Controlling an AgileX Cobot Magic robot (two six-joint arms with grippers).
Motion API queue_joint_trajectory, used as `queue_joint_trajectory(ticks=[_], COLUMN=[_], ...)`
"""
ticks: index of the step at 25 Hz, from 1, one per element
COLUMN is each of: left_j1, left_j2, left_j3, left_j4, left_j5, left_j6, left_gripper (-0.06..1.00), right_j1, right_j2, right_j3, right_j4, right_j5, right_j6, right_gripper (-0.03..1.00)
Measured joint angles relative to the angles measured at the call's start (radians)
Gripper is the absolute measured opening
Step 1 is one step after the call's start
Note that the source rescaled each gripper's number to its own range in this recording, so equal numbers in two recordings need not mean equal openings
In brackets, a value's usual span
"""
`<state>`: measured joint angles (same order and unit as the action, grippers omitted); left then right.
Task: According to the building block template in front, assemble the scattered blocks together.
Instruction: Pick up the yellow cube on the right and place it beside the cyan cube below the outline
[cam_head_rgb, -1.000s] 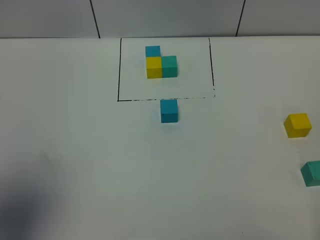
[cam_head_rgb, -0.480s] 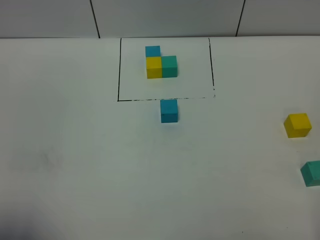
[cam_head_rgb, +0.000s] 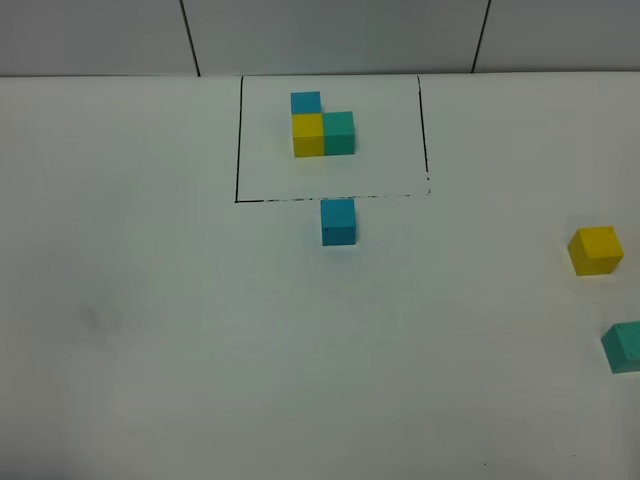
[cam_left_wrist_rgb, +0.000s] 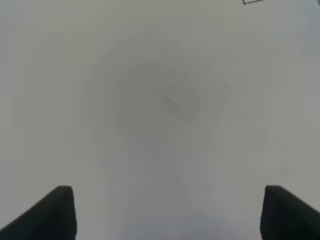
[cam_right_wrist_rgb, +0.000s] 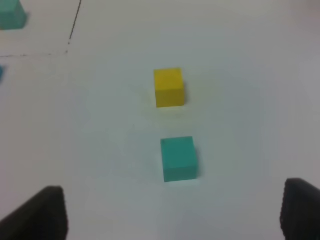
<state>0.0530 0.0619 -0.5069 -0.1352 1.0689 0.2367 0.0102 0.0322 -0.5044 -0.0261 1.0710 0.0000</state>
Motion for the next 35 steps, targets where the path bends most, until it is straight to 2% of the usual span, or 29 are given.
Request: queue_joint_trajectory(ticks=[11, 17, 25, 35], left_j1=[0.000, 0.000, -0.039, -0.041], left_j2=[-0.004, -0.005, -0.005, -0.005], left_j3=[0.000, 0.001, 0.001, 0.001], left_j4=[0.001, 0.057, 0.057, 0.057], left_j5=[-0.003, -0.004, -0.006, -0.006], left_j6=[-0.064, -0.144, -0.153, -0.153], left_gripper=[0.99, 0.99, 0.99, 0.99], right_j1=[0.000, 0.000, 0.000, 0.000], right_j2=[0.000, 0.000, 0.000, 0.000], right_j3=[0.000, 0.000, 0.000, 0.000], right_j4=[0.000, 0.000, 0.000, 0.000], right_j5=[0.000, 0.000, 0.000, 0.000], right_j6=[0.000, 0.000, 0.006, 0.000], right_gripper=[0.73, 0.73, 0.73, 0.73])
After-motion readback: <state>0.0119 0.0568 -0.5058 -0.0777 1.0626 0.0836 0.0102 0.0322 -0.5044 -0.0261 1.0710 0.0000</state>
